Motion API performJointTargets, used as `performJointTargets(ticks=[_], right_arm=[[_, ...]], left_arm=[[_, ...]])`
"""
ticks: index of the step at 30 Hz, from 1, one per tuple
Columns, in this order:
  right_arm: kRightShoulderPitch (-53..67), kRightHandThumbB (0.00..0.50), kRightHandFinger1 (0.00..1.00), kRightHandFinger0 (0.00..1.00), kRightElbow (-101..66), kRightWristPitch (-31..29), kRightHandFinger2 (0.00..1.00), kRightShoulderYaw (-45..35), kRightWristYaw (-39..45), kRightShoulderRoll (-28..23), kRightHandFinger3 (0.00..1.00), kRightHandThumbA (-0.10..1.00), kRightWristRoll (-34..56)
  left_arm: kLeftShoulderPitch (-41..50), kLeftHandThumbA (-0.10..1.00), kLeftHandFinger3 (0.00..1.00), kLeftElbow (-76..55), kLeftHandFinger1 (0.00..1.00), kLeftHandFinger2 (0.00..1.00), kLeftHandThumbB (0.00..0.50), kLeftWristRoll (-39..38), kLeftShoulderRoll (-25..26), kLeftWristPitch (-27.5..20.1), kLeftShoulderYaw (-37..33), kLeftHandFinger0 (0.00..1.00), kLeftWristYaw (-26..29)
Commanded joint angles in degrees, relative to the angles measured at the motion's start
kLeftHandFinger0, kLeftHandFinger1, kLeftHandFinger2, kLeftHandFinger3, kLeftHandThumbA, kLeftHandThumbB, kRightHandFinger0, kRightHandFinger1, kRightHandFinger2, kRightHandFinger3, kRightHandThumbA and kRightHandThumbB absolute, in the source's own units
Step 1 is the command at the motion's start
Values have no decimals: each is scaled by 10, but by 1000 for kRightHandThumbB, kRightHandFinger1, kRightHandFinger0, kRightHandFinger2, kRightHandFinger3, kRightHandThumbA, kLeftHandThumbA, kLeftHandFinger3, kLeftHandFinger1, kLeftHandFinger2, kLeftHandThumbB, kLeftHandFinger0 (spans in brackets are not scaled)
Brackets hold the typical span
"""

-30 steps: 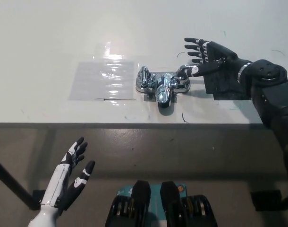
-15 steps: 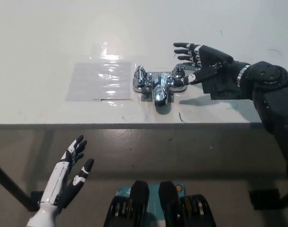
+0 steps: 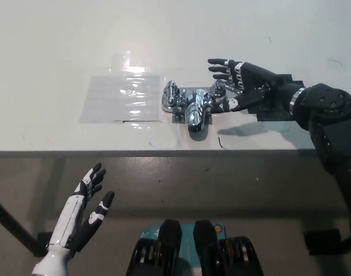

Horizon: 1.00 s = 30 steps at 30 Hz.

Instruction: The faucet is at the center of the desk and the robot turn off the faucet by turning the right faucet handle using the right hand

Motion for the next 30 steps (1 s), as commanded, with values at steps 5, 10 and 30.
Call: performJointTargets(ticks=[5, 10, 30], right_arm=[[14, 372, 1000, 1000, -62, 6, 1000, -50, -84, 86, 1000, 1000, 39], [46, 382, 1000, 1000, -121, -24, 1000, -88, -223, 161, 1000, 1000, 22], [98, 167, 1000, 1000, -319, 62, 1000, -83, -552, 308, 1000, 1000, -145]], left_arm=[[-9, 820, 1000, -9, 1000, 1000, 146, -3, 7, -2, 4, 1000, -3], [-10, 818, 1000, -10, 1000, 1000, 148, -2, 7, -1, 6, 1000, 0], [-17, 817, 1000, -14, 1000, 1000, 123, 0, 11, 6, 6, 1000, -3]])
